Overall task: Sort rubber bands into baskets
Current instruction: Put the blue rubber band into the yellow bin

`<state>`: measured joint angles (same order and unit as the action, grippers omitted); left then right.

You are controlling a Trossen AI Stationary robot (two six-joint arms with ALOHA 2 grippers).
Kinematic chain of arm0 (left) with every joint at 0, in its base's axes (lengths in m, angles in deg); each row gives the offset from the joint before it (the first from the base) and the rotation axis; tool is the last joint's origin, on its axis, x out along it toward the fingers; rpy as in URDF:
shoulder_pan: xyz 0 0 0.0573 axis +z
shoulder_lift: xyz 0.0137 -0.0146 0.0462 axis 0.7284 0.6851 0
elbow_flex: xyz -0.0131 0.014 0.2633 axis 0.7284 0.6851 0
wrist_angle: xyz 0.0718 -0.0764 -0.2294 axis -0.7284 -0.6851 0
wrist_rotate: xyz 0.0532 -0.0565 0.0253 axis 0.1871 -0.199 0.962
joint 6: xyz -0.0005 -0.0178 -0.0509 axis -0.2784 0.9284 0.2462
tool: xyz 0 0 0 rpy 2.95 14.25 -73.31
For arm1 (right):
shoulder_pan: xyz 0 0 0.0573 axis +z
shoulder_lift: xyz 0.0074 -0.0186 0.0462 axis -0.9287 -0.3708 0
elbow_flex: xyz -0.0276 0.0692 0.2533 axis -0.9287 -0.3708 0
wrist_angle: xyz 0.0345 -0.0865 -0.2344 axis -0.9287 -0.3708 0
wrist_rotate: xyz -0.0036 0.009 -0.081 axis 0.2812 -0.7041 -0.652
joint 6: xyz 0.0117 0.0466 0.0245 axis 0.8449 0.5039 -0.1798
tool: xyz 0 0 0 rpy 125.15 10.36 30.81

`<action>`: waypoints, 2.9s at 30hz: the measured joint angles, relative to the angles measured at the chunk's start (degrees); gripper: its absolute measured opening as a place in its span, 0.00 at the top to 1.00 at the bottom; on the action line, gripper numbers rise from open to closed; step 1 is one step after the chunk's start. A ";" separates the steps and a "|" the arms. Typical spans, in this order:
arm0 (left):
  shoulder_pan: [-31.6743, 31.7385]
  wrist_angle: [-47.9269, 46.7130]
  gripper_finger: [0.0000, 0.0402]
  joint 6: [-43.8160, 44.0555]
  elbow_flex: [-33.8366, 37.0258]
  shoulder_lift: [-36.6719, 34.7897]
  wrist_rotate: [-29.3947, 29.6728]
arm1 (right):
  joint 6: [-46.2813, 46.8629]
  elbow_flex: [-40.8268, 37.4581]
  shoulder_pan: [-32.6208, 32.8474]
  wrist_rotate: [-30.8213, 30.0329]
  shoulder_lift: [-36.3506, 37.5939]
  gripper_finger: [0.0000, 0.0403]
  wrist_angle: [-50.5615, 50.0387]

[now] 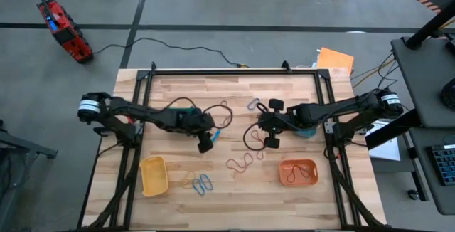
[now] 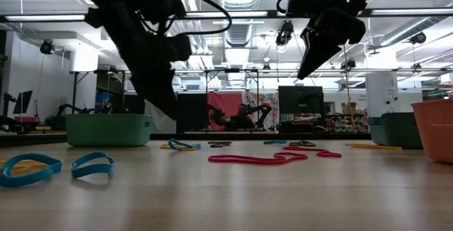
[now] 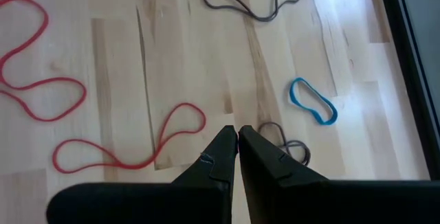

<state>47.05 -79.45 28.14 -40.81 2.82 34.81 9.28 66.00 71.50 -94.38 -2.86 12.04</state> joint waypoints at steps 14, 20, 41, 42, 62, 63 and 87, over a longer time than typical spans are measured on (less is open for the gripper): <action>-1.14 -1.74 0.57 -0.41 -1.29 3.17 -0.15 | 1.57 0.00 0.07 0.07 -0.01 0.97 -0.07; -1.40 -1.35 0.50 -1.19 -1.27 4.63 -0.12 | 2.49 0.00 0.07 0.05 -0.02 0.97 -0.01; -2.01 1.64 0.73 -4.22 -1.25 9.34 -1.19 | 2.64 -0.11 0.07 0.07 -0.09 0.97 -0.03; -2.01 1.55 0.77 -4.22 -1.25 9.34 -1.52 | 2.64 -0.11 0.07 0.05 -0.09 0.97 -0.02; -3.93 -10.03 1.00 -9.47 -6.22 2.55 -4.53 | 3.21 -0.20 0.07 0.06 -0.11 0.97 -0.12; -4.49 -12.13 1.00 -9.74 -7.21 1.57 -5.02 | 3.21 -0.20 0.07 0.06 -0.11 0.97 -0.12; -30.40 -59.81 1.00 14.21 -15.28 -16.79 -21.73 | 6.16 -0.20 0.07 0.07 -0.11 0.97 0.01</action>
<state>16.65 -139.26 42.35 -56.09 -13.97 13.09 15.44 65.80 71.57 -94.30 -2.97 12.05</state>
